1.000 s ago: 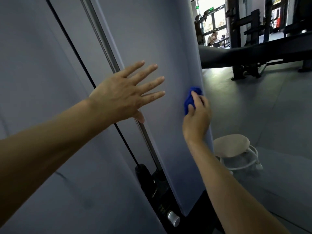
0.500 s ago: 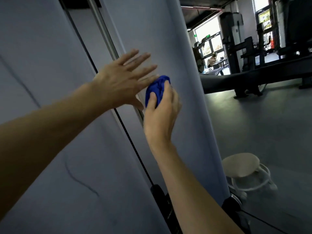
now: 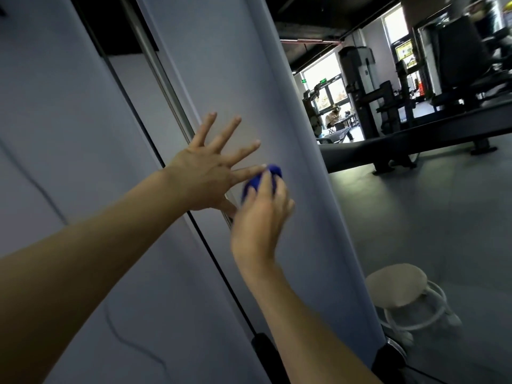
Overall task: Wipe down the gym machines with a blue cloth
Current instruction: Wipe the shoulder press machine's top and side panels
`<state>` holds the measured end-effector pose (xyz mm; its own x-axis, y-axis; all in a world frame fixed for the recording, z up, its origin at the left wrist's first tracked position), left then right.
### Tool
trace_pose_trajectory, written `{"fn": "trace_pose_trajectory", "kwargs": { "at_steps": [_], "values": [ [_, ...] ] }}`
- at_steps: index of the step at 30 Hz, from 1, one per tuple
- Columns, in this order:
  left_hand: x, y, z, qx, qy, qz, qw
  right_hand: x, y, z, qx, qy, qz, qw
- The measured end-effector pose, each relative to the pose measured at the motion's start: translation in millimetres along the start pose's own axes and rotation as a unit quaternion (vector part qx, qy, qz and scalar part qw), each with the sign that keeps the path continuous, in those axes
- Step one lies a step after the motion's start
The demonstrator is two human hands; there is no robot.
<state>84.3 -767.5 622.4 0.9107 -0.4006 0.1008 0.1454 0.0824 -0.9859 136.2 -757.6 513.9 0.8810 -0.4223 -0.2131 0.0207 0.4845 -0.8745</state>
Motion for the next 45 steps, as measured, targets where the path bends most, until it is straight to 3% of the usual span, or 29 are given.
{"fn": "trace_pose_trajectory", "kwargs": {
  "at_steps": [2, 4, 9, 14, 16, 18, 20, 22, 28, 30, 33, 35, 41, 45],
  "values": [
    [0, -2, 0, 0.011, 0.011, -0.005, 1.000, -8, -22, 11, 0.037, 0.020, 0.018, 0.999],
    [-2, -1, 0, 0.012, 0.028, -0.002, 1.000, -1, -1, 0, 0.055, 0.036, 0.019, 0.998],
    [-4, 4, 4, 0.016, 0.036, -0.005, 0.999, 21, 89, -35, -0.061, 0.011, -0.036, 0.997],
    [-4, 7, 8, 0.022, 0.051, -0.017, 0.998, -2, 7, 39, 0.082, 0.041, -0.003, 0.996],
    [-6, 8, 9, 0.028, 0.047, -0.016, 0.998, -2, 15, 41, 0.122, 0.050, 0.005, 0.991],
    [-8, 11, 9, 0.027, 0.043, -0.014, 0.999, 10, 61, 24, 0.080, 0.055, -0.006, 0.995],
    [-8, 12, 9, 0.030, 0.041, -0.019, 0.999, 21, 111, 4, -0.017, 0.045, -0.032, 0.998],
    [-9, 13, 9, 0.033, 0.043, -0.018, 0.998, 21, 125, 5, -0.059, 0.040, -0.053, 0.996],
    [-8, 15, 11, 0.035, 0.037, -0.014, 0.999, -5, 29, 76, 0.098, 0.040, -0.003, 0.994],
    [-8, 14, 11, 0.033, 0.038, -0.013, 0.999, 3, 49, 61, 0.097, 0.055, 0.004, 0.994],
    [-8, 15, 11, 0.030, 0.041, -0.016, 0.999, 25, 117, 24, 0.020, 0.064, 0.000, 0.998],
    [-8, 14, 10, 0.031, 0.042, -0.014, 0.999, 23, 127, 28, -0.009, 0.048, 0.000, 0.999],
    [-7, 15, 11, 0.035, 0.034, -0.018, 0.999, -5, 17, 92, 0.160, 0.019, 0.045, 0.986],
    [-9, 14, 10, 0.035, 0.031, -0.020, 0.999, 13, 93, 65, 0.150, 0.016, 0.031, 0.988]
  ]
}}
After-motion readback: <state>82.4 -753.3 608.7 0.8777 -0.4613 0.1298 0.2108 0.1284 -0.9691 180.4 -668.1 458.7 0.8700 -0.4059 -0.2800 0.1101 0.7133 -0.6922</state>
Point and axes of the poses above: each hand's wrist, its own z-axis towards the middle knuckle, its own x-axis out of the back of the hand, y = z × x, the point moved 8 cm from there along z, towards the middle knuckle, and after that the axes turned 10 degrees about y, right-handed, at the moved point
